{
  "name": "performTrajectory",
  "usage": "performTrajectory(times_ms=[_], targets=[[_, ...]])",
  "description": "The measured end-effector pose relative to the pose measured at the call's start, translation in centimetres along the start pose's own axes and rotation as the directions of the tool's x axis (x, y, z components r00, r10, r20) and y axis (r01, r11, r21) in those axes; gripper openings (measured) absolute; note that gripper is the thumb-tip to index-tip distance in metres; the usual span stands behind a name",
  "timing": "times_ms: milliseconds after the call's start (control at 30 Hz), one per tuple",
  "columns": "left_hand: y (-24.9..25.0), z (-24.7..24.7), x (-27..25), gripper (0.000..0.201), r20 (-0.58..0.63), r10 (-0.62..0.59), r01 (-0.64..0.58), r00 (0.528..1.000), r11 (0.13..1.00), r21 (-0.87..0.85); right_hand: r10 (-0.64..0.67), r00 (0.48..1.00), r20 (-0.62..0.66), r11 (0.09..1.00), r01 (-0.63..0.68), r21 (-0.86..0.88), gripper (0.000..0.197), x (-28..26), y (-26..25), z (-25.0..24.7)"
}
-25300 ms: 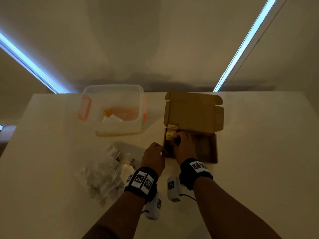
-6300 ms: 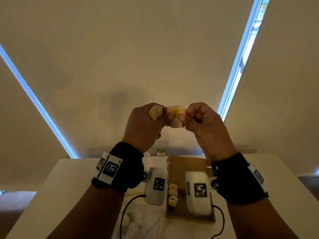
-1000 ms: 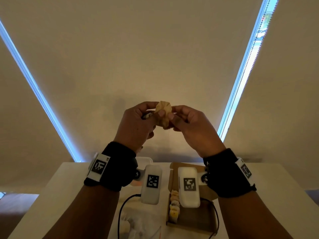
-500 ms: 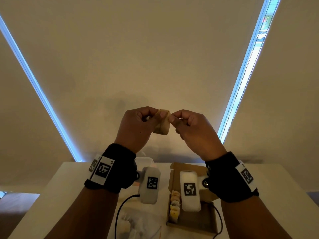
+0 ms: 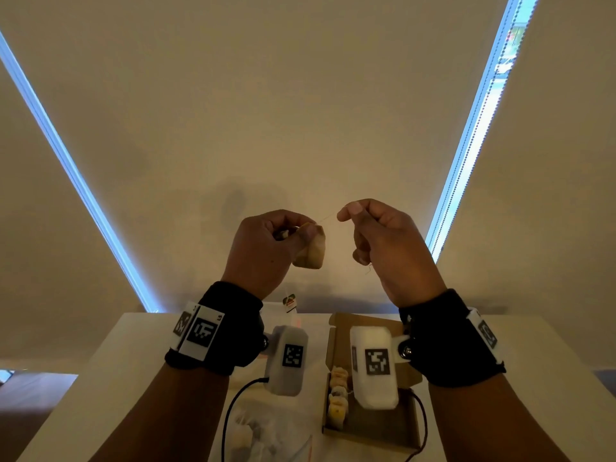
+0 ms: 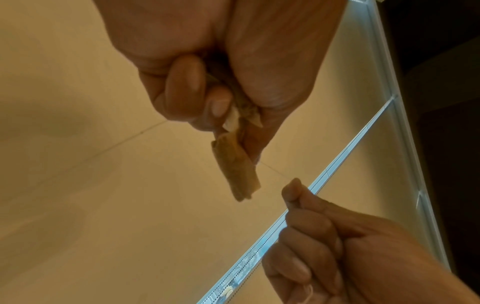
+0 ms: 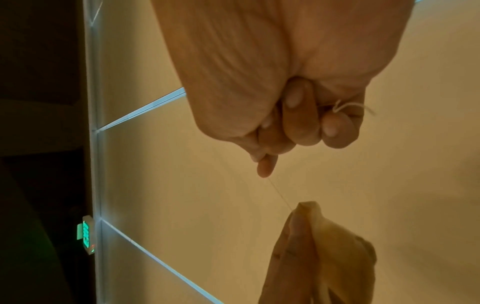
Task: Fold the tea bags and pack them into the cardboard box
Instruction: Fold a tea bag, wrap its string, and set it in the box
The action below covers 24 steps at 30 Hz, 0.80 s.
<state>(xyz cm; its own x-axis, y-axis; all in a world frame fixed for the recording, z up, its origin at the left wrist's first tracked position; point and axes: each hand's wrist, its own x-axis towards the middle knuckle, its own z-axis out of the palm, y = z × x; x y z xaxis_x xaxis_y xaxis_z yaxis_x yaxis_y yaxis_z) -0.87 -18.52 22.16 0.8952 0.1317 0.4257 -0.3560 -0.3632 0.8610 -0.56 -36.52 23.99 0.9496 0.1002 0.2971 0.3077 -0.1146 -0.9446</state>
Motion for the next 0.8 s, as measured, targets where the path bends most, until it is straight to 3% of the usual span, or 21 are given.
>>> performTrajectory(times_ms=[167, 300, 433, 533, 633, 800], targets=[[0.6, 0.1, 0.3, 0.009, -0.026, -0.077, 0.074, 0.997, 0.991, -0.112, -0.081, 0.985, 0.152, 0.995, 0.09, -0.053, 0.025, -1.1, -0.1, 1.2], [0.7, -0.1, 1.1, 0.012, -0.082, -0.117, 0.104, 0.99, 0.985, -0.14, -0.033, 0.964, 0.264, 0.999, 0.039, -0.019, 0.023, -2.2, 0.9, 1.6], [1.0, -0.1, 1.5, 0.021, -0.088, -0.178, 0.153, 0.98, 0.96, -0.235, 0.019, 0.935, 0.353, 0.993, 0.023, -0.115, 0.023, -2.5, 2.1, 1.6], [1.4, -0.2, 1.4, 0.025, -0.025, -0.227, 0.205, 0.973, 0.916, -0.344, 0.045, 0.924, 0.379, 0.993, 0.0, -0.119, 0.024, -2.2, 2.7, 1.3], [1.8, -0.4, 1.1, 0.03, 0.112, -0.209, 0.236, 0.972, 0.886, -0.4, 0.069, 0.916, 0.396, 0.994, -0.028, -0.11, 0.024, -1.7, 3.2, 0.7], [2.2, -1.1, 0.5, 0.023, 0.248, -0.13, 0.186, 0.96, 0.958, -0.217, 0.114, 0.914, 0.389, 0.992, -0.083, -0.094, 0.024, -0.2, 2.2, -0.8]])
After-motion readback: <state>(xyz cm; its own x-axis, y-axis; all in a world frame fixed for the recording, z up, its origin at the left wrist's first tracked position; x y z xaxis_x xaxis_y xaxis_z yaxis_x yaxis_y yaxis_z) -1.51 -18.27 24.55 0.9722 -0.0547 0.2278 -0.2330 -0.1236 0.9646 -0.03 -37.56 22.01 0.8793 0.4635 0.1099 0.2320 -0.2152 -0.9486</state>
